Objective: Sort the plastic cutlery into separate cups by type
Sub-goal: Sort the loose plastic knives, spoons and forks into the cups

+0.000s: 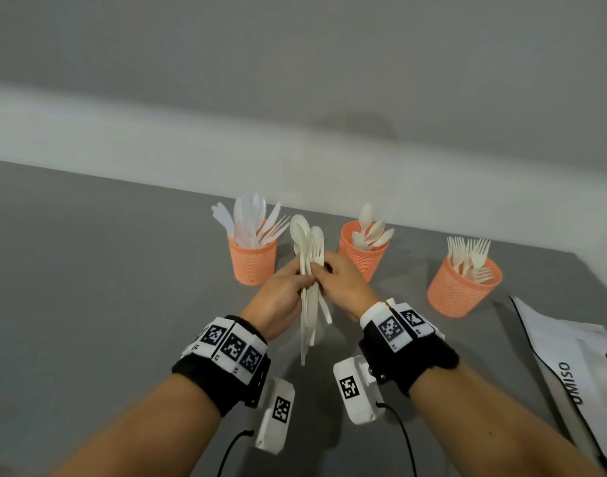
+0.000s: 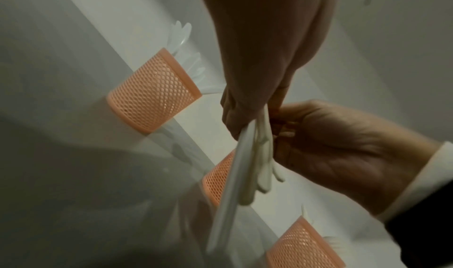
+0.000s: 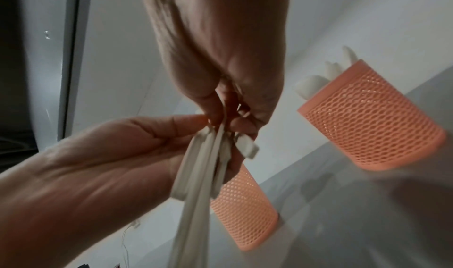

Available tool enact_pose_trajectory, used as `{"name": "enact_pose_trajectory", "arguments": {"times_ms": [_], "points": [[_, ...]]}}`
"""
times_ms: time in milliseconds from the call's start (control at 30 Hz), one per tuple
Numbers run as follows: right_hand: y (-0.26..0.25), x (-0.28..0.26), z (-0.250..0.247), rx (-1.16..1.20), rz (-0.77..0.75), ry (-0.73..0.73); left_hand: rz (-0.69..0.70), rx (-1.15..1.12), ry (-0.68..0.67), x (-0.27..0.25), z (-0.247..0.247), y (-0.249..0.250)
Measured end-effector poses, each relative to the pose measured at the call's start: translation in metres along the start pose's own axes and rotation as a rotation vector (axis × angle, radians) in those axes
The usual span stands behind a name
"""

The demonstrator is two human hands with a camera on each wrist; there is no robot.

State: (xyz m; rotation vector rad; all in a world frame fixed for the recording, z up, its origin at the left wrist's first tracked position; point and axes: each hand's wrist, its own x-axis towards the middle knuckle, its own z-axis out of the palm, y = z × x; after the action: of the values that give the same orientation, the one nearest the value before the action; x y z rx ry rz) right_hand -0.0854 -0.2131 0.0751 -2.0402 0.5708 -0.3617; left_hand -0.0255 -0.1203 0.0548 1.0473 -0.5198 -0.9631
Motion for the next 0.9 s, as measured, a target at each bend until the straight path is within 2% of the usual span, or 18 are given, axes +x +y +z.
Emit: {"name": "enact_pose_trajectory", "arguments": {"times_ms": [100, 333, 600, 700, 900], "points": [[0.005, -0.003, -0.008, 0.025, 0.011, 0.024, 0.0, 0.005, -0.003, 0.001, 0.009, -0.003], [0.012, -0.011, -0.023, 0.178, -0.028, 0.053, 0.068, 0.191, 0.034, 0.009, 0.032, -0.004], [0.021, -0.013, -0.04, 0.277, 0.053, 0.143, 0.064, 0.01, 0.082, 0.021, 0.045, -0.011], [0.03, -0.01, -0.042, 0.149, 0.037, 0.207, 0.046, 0.055, 0.132, 0.027, 0.051, -0.015], [0.045, -0.014, -0.067, -0.069, 0.105, 0.132, -0.069, 0.156, 0.13, 0.037, 0.068, -0.025]]}}
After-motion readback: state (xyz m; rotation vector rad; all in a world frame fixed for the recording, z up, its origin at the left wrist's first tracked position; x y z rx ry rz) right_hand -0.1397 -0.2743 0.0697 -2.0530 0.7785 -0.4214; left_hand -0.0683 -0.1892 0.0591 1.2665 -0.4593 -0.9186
